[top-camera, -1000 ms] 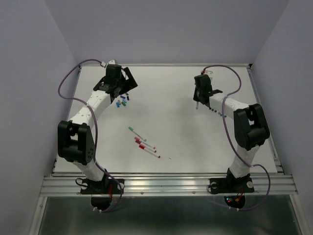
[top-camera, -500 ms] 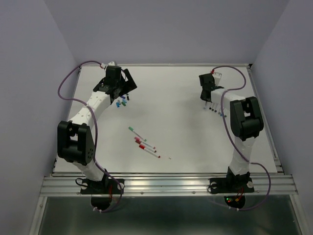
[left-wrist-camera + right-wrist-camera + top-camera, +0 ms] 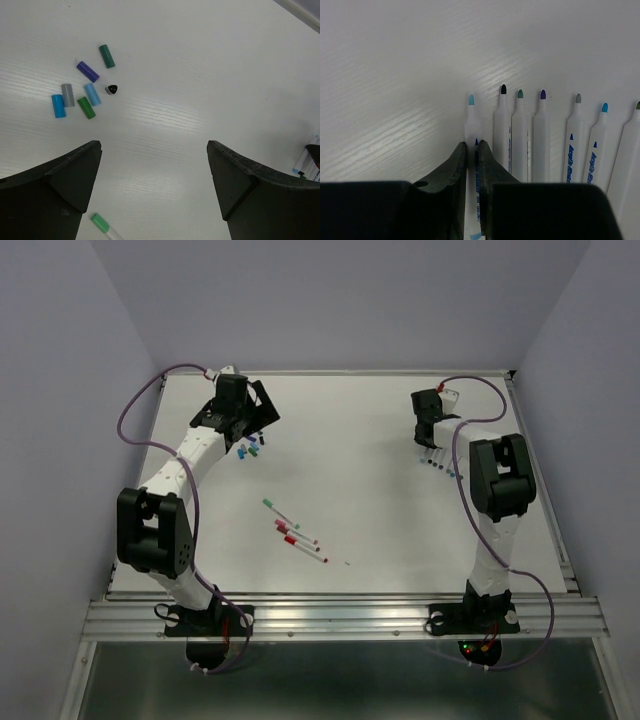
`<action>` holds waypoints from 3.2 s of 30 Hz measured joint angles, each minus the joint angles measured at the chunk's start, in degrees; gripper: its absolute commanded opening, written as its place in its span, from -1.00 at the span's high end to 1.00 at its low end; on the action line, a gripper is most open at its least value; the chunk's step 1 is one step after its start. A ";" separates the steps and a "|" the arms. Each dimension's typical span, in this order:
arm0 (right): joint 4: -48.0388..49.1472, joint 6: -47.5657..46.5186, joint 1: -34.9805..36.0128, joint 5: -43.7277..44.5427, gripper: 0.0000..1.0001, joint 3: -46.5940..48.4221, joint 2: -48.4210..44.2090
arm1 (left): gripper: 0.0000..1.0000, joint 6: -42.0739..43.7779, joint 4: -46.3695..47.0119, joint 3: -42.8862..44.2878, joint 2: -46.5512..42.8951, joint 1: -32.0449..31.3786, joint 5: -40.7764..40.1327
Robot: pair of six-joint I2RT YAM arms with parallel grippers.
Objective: Open the pen caps
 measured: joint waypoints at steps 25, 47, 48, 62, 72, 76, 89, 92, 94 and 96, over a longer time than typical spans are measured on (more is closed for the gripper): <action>-2.99 -1.27 -0.68 -1.79 -0.50 0.76 -4.02 | -0.98 -0.02 0.02 -0.04 -1.60 -0.04 -0.35; 10.08 -20.13 33.33 -41.07 -1.00 -19.23 -24.28 | -0.98 -0.11 -0.17 -5.66 -5.18 0.61 -2.08; 10.34 -20.44 34.95 -40.96 -1.00 -17.77 -22.36 | -0.98 -0.15 -0.15 -6.49 -5.77 0.92 -2.27; 8.26 -26.23 42.23 -29.05 -1.00 -1.33 -3.39 | -0.98 -1.62 -0.96 -13.55 -11.63 6.82 -6.40; 7.39 -26.93 43.82 -26.73 -1.00 1.51 0.07 | -0.97 -1.57 -0.79 -13.57 -11.63 7.50 -6.54; 6.58 -26.95 44.39 -26.45 -1.00 1.95 1.05 | -0.98 -1.55 -0.74 -13.66 -11.63 7.50 -6.36; 6.08 -26.49 45.51 -23.39 0.04 3.15 2.62 | -0.98 -1.38 0.44 -14.34 -11.63 7.98 -5.51; 6.16 -26.01 45.79 -22.73 0.43 3.15 2.78 | -0.98 -1.38 0.50 -14.34 -11.63 8.00 -5.49; 6.16 -25.94 45.90 -22.60 0.52 3.15 2.80 | -0.98 -1.38 0.50 -14.34 -11.63 8.11 -5.46; 6.16 -25.97 45.90 -22.60 0.76 3.15 2.82 | -0.98 -1.38 0.50 -14.34 -11.63 8.13 -5.42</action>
